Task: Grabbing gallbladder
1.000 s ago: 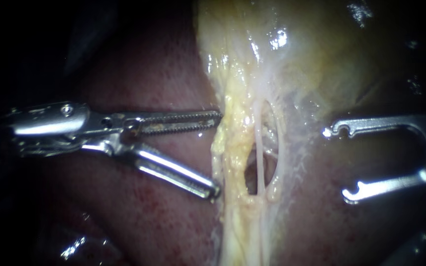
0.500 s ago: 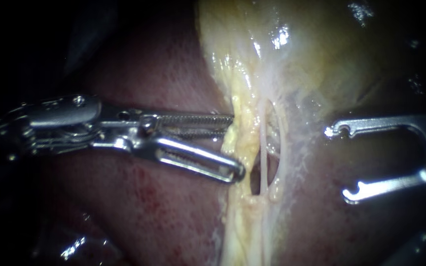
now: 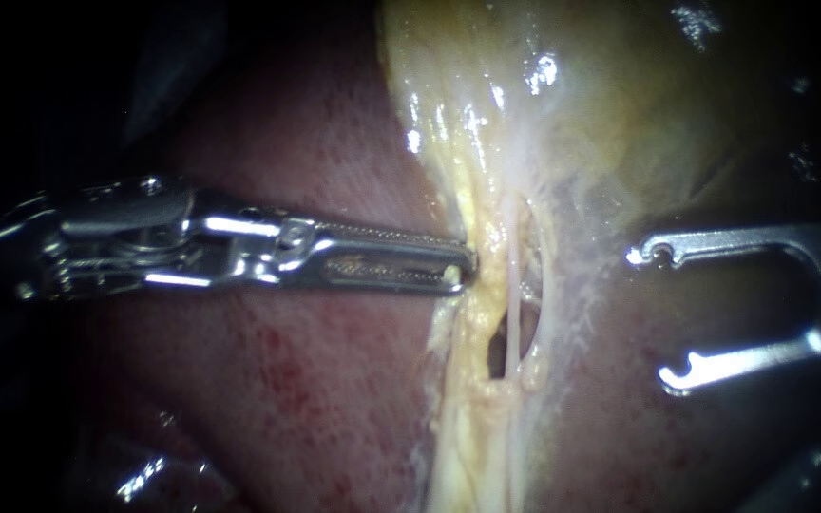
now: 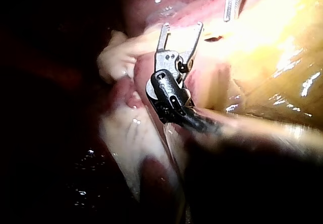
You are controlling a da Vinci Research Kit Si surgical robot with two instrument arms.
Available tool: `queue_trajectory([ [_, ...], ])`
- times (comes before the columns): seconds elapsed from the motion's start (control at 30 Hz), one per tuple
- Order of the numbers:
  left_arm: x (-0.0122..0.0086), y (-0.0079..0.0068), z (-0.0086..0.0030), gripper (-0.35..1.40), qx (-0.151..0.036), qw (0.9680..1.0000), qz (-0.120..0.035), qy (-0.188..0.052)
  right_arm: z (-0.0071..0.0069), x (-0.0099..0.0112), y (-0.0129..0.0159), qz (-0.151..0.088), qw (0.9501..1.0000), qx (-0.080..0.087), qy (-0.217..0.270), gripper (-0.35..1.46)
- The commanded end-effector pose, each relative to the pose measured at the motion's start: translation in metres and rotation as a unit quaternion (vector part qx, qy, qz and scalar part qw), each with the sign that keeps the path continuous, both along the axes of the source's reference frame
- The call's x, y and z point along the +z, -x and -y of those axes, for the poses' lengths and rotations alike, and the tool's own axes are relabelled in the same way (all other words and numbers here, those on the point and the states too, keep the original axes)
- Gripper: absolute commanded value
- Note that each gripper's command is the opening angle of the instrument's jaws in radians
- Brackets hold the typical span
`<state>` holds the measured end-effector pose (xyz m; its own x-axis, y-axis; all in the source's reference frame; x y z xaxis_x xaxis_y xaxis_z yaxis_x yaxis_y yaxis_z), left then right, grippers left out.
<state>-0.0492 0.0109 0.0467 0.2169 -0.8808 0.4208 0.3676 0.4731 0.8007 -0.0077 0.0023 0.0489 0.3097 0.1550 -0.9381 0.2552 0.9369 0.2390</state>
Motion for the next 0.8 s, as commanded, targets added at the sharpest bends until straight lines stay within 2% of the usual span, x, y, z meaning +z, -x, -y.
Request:
queue_trajectory([
  [0.03, 0.0000, -0.0001, 0.0000, -0.35, 0.000, 1.0000, -0.002, -0.003, 0.0000, 0.0000, 0.0000, 0.000, 1.0000, 0.000, 0.000, 0.52],
  [0.8, -0.0003, -0.0006, 0.0003, -0.35, -0.004, 1.0000, -0.003, -0.006, 0.0000, -0.0001, 0.0000, 0.000, 1.0000, 0.000, 0.000, 0.51],
])
